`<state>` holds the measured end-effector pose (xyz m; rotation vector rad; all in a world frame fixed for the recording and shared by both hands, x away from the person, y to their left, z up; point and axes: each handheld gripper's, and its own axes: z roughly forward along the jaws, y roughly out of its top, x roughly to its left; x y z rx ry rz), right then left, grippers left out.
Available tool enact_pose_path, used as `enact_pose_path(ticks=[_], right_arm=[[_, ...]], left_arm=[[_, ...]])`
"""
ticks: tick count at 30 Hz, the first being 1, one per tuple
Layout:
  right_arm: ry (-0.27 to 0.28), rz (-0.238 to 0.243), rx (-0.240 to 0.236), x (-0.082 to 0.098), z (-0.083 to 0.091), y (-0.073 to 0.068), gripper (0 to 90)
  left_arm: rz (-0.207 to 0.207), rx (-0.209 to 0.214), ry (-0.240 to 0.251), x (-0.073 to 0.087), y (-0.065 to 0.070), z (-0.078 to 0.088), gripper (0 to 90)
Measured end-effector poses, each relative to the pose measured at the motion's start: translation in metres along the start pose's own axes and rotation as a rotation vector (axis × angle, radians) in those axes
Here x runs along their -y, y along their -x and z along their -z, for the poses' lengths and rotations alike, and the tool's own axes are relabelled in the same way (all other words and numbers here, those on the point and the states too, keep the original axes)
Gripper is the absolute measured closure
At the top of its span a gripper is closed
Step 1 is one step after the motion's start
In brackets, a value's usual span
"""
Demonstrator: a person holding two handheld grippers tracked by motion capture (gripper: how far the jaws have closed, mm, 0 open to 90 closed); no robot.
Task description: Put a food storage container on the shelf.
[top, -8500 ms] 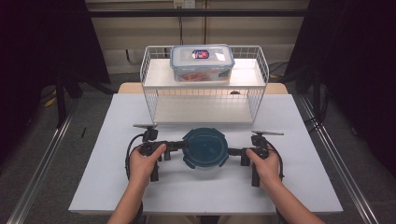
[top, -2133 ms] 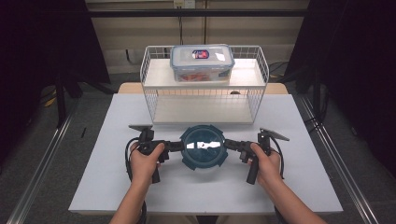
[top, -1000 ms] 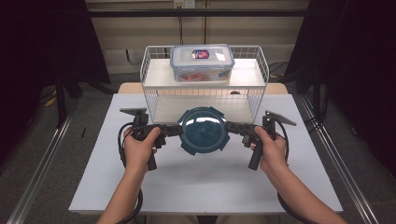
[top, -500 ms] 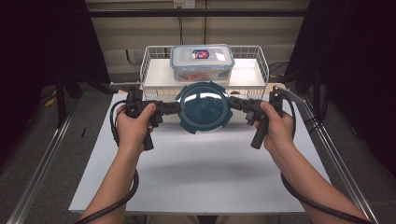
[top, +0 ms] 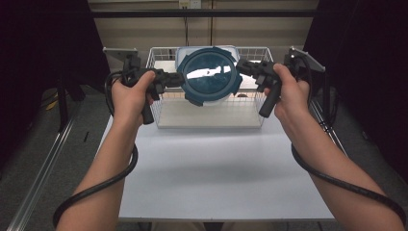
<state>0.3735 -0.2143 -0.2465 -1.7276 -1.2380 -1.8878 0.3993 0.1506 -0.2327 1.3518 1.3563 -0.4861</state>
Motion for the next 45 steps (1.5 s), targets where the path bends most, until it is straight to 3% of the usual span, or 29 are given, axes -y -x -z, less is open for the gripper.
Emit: enact_pose_path(ticks=[5, 7, 16, 19, 21, 24, 26, 27, 28, 29, 31, 33, 34, 36, 37, 40, 41, 45], right_arm=[[0.034, -0.011, -0.016, -0.02, -0.014, -0.011, 77.5], [0.042, -0.025, -0.019, -0.029, -0.021, -0.012, 77.5], [0.086, -0.112, -0.002, -0.071, -0.066, 0.003, 77.6], [0.107, -0.124, 0.013, -0.084, -0.082, 0.008, 77.5], [0.116, -0.117, 0.039, -0.089, -0.09, 0.009, 77.3], [0.12, -0.121, 0.084, -0.091, -0.097, 0.017, 76.6], [0.114, -0.113, 0.112, -0.092, -0.099, 0.021, 76.0], [0.114, -0.101, 0.12, -0.094, -0.101, 0.023, 75.8], [0.121, -0.113, 0.114, -0.095, -0.102, 0.027, 75.9], [0.121, -0.126, 0.109, -0.096, -0.102, 0.028, 75.8], [0.119, -0.095, 0.113, -0.098, -0.103, 0.026, 75.5], [0.136, -0.046, 0.128, -0.097, -0.097, 0.022, 74.3], [0.136, -0.02, 0.141, -0.095, -0.095, 0.02, 70.4], [0.142, 0.056, 0.15, -0.09, -0.083, 0.017, 59.8], [0.132, 0.07, 0.147, -0.087, -0.078, 0.017, 58.6], [0.108, 0.119, 0.103, -0.07, -0.058, 0.018, 52.5], [0.094, 0.116, 0.095, -0.066, -0.054, 0.018, 50.2], [0.071, 0.134, 0.073, -0.039, -0.039, 0.026, 43.9]], left_arm=[[0.022, 0.017, 0.012, -0.023, 0.009, -0.003, 75.0], [0.025, 0.003, 0.01, -0.033, 0.009, -0.006, 75.0], [0.1, -0.023, -0.005, -0.09, -0.001, -0.03, 75.0], [0.117, -0.054, 0.005, -0.106, -0.001, -0.036, 75.0], [0.125, -0.079, -0.013, -0.114, -0.008, -0.042, 75.0], [0.147, -0.05, -0.002, -0.118, -0.015, -0.047, 73.1], [0.107, -0.072, 0.02, -0.119, -0.012, -0.051, 71.8], [0.111, -0.076, 0.039, -0.121, -0.011, -0.054, 70.5], [0.092, -0.082, 0.033, -0.122, -0.012, -0.054, 70.4], [0.096, -0.081, 0.066, -0.122, -0.011, -0.057, 70.1], [0.088, -0.056, 0.069, -0.121, -0.015, -0.056, 69.3], [0.057, -0.036, 0.104, -0.118, -0.015, -0.053, 54.7], [0.027, -0.029, 0.126, -0.114, -0.014, -0.048, 49.0], [-0.045, -0.059, 0.129, -0.107, -0.012, -0.039, 42.2], [-0.069, -0.06, 0.131, -0.1, -0.012, -0.033, 39.9], [-0.09, -0.035, 0.129, -0.08, -0.012, -0.026, 34.2], [-0.112, -0.032, 0.112, -0.072, -0.013, -0.025, 32.8], [-0.128, -0.013, 0.118, -0.041, -0.018, -0.023, 27.5]])
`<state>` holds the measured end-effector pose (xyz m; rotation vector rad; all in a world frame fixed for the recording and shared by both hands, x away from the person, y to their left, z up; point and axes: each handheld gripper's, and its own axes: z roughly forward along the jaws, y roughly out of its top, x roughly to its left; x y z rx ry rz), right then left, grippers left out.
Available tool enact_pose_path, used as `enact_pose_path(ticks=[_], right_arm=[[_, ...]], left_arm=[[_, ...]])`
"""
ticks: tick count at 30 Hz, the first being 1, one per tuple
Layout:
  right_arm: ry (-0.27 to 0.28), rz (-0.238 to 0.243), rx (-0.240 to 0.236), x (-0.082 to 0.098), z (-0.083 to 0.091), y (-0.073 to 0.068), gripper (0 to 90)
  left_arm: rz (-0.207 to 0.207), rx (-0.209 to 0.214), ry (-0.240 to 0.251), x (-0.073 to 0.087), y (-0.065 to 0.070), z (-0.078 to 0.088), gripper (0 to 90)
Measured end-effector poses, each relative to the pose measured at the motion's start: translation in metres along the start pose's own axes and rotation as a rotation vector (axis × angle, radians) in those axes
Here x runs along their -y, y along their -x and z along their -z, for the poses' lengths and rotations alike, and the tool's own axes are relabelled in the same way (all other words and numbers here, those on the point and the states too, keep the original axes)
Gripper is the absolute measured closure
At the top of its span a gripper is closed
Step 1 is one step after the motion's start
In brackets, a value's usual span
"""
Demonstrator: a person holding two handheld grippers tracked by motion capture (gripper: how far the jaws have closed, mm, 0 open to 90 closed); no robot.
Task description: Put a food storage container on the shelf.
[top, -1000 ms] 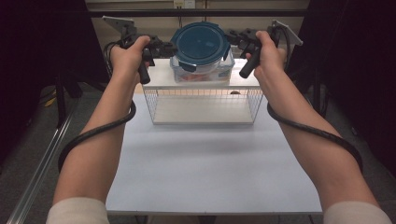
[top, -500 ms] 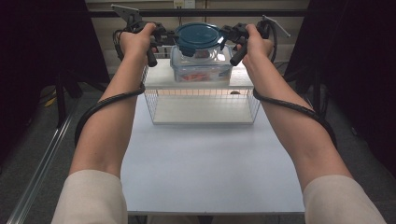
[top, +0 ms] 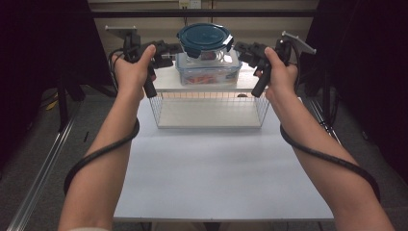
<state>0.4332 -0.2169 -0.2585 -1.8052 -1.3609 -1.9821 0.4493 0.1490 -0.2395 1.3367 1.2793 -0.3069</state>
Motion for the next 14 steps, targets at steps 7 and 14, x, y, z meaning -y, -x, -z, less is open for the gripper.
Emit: enact_pose_path(ticks=[7, 14], right_arm=[[-0.061, -0.005, -0.054, 0.05, 0.024, 0.023, 35.7], [-0.072, -0.003, -0.057, 0.083, 0.044, 0.047, 31.9]], left_arm=[[-0.04, 0.026, -0.044, 0.059, -0.015, -0.003, 18.9], [-0.047, 0.047, -0.051, 0.092, -0.022, -0.007, 16.1]])
